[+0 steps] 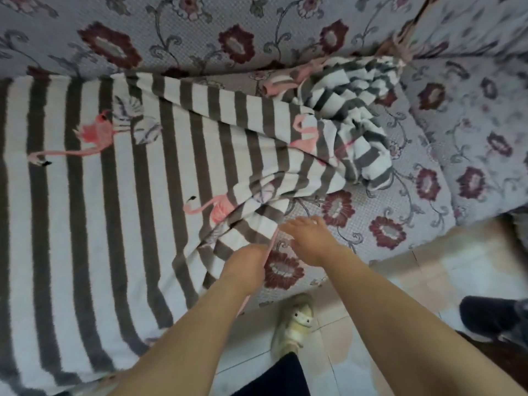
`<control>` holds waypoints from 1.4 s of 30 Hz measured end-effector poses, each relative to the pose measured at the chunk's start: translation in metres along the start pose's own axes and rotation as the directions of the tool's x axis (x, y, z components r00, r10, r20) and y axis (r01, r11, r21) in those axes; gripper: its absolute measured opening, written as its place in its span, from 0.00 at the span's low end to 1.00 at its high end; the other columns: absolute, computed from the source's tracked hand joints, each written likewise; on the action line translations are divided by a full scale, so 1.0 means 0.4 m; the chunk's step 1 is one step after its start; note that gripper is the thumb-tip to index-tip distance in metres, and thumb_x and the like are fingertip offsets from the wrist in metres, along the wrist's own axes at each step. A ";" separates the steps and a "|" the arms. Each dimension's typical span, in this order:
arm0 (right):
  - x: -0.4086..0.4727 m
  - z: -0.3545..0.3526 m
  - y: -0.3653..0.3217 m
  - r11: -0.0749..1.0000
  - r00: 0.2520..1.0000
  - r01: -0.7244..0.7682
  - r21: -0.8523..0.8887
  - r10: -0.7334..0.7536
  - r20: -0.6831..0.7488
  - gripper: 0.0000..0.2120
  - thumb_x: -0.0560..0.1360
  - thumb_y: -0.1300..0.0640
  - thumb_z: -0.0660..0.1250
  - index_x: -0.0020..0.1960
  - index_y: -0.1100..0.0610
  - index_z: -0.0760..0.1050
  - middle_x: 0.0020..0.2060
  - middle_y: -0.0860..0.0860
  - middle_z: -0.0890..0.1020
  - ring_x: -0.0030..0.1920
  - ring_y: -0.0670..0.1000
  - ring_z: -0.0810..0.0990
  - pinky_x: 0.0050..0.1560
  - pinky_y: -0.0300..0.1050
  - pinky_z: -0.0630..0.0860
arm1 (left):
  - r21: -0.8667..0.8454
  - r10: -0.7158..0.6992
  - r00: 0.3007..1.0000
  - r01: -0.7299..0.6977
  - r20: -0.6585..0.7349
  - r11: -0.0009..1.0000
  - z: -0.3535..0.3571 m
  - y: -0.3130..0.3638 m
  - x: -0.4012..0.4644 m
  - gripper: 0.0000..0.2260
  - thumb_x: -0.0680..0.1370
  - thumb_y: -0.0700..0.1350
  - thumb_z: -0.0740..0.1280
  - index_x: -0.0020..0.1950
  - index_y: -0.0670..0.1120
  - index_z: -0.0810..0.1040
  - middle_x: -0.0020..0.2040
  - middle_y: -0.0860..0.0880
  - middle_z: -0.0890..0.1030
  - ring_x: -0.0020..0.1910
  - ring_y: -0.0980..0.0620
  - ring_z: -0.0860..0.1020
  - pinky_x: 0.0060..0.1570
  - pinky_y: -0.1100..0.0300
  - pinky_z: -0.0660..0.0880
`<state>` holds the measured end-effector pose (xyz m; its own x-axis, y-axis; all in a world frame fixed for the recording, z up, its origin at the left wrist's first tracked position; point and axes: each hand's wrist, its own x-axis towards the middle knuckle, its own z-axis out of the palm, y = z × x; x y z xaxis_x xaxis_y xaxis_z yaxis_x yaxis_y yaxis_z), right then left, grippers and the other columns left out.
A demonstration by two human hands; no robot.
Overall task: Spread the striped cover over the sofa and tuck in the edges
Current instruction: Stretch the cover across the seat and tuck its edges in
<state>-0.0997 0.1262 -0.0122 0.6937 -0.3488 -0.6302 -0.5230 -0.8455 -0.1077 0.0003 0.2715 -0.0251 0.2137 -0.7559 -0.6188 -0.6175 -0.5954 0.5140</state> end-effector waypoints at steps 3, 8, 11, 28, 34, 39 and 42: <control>0.079 0.004 0.075 0.995 0.996 0.088 -0.036 -0.089 -0.017 0.26 0.79 0.61 0.57 0.75 0.48 0.60 0.76 0.51 0.59 0.77 0.53 0.53 0.74 0.57 0.43 | -0.023 -0.100 0.995 0.099 -0.030 0.995 0.031 0.029 0.097 0.15 0.78 0.38 0.58 0.64 0.42 0.72 0.62 0.42 0.75 0.61 0.42 0.75 0.59 0.49 0.73; 0.197 0.031 0.149 0.939 0.948 0.292 -0.184 -0.310 -0.074 0.32 0.74 0.65 0.60 0.75 0.50 0.57 0.76 0.54 0.58 0.75 0.57 0.56 0.72 0.58 0.51 | 0.045 -0.365 0.925 0.371 -0.105 0.928 0.088 0.073 0.238 0.29 0.78 0.41 0.62 0.75 0.42 0.52 0.71 0.42 0.60 0.67 0.41 0.65 0.62 0.50 0.71; 0.240 0.055 0.175 0.883 0.890 0.377 -0.278 -0.429 -0.154 0.36 0.68 0.66 0.64 0.73 0.50 0.59 0.68 0.54 0.65 0.67 0.59 0.63 0.65 0.58 0.60 | 0.124 -0.438 0.882 0.461 -0.174 0.879 0.096 0.091 0.286 0.20 0.76 0.37 0.61 0.68 0.40 0.63 0.65 0.41 0.69 0.63 0.41 0.69 0.58 0.50 0.72; 0.069 0.087 0.237 0.800 0.784 0.522 -0.296 -0.313 0.535 0.09 0.73 0.61 0.60 0.36 0.52 0.71 0.44 0.51 0.79 0.51 0.55 0.76 0.57 0.49 0.63 | -0.116 -0.225 0.850 0.314 0.476 0.942 0.369 0.228 0.103 0.19 0.76 0.42 0.62 0.67 0.45 0.66 0.64 0.43 0.74 0.60 0.42 0.74 0.61 0.49 0.73; 0.048 0.070 0.281 0.842 0.878 0.446 -0.304 -0.346 0.330 0.17 0.74 0.62 0.60 0.58 0.49 0.78 0.55 0.49 0.81 0.58 0.53 0.76 0.64 0.47 0.62 | -0.050 -0.218 0.925 0.245 0.311 0.968 0.341 0.201 0.089 0.24 0.77 0.42 0.61 0.72 0.45 0.62 0.66 0.42 0.71 0.63 0.42 0.72 0.62 0.49 0.72; 0.016 -0.021 0.324 0.899 0.935 0.335 -0.281 -0.281 0.215 0.22 0.72 0.64 0.58 0.62 0.48 0.75 0.55 0.54 0.79 0.57 0.57 0.73 0.57 0.47 0.63 | -0.035 -0.206 0.967 0.214 0.152 0.976 0.189 0.214 0.102 0.22 0.76 0.39 0.61 0.70 0.44 0.66 0.68 0.43 0.71 0.65 0.43 0.72 0.63 0.50 0.71; 0.016 -0.087 0.349 0.917 0.954 0.288 -0.277 -0.249 0.168 0.21 0.74 0.62 0.59 0.63 0.46 0.74 0.56 0.53 0.80 0.58 0.57 0.73 0.56 0.47 0.62 | -0.044 -0.182 0.983 0.183 0.037 0.982 0.077 0.248 0.129 0.24 0.76 0.37 0.58 0.72 0.46 0.65 0.71 0.43 0.69 0.69 0.43 0.69 0.66 0.52 0.68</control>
<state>-0.1510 -0.0080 -0.0047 0.7087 -0.0538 -0.7035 -0.1422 -0.9875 -0.0678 -0.0733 0.1817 -0.0243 0.2942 -0.6246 -0.7235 -0.5337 -0.7353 0.4178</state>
